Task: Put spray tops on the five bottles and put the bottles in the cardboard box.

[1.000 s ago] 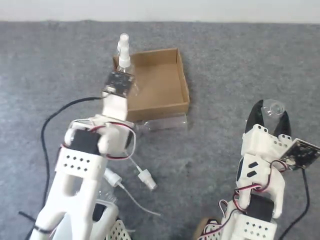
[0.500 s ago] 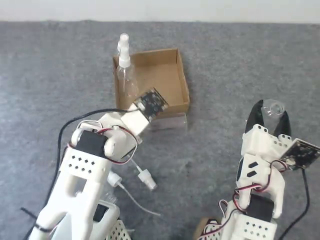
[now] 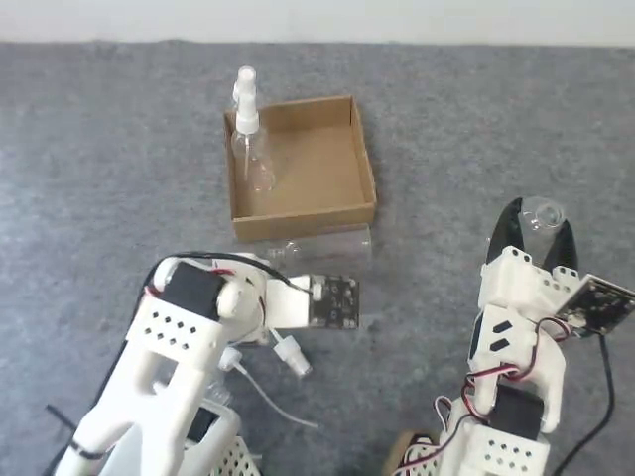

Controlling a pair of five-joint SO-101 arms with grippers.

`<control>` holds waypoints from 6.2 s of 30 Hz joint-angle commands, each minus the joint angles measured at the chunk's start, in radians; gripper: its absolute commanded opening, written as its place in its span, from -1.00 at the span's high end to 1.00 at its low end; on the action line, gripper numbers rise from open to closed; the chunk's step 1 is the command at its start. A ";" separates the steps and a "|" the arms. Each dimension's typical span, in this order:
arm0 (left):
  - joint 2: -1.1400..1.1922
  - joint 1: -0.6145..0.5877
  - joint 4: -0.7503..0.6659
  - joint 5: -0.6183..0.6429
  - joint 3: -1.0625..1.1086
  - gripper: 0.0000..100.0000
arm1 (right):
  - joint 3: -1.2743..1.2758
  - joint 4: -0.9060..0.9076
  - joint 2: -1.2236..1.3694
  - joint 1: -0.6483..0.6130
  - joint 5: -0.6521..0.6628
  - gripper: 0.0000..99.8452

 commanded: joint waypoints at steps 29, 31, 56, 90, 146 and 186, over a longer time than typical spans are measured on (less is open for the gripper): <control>-0.025 0.298 -0.328 -0.160 0.366 0.76 | -0.020 -0.028 -0.021 -0.008 0.002 0.97; -0.025 0.298 -0.353 -0.160 0.378 0.76 | -0.020 -0.028 -0.021 -0.008 0.002 0.97; 0.196 0.321 -0.465 -0.137 0.357 0.76 | -0.017 -0.028 -0.021 -0.010 0.002 0.97; 0.267 0.341 -0.430 0.316 0.133 0.96 | -0.009 -0.019 -0.021 -0.054 0.003 0.97; -0.882 0.058 -0.577 1.003 0.397 0.96 | 0.051 -0.018 -0.022 -0.285 0.117 0.97; -1.080 -0.058 -0.755 1.229 0.272 0.96 | 0.064 0.016 -0.022 -0.453 0.201 0.97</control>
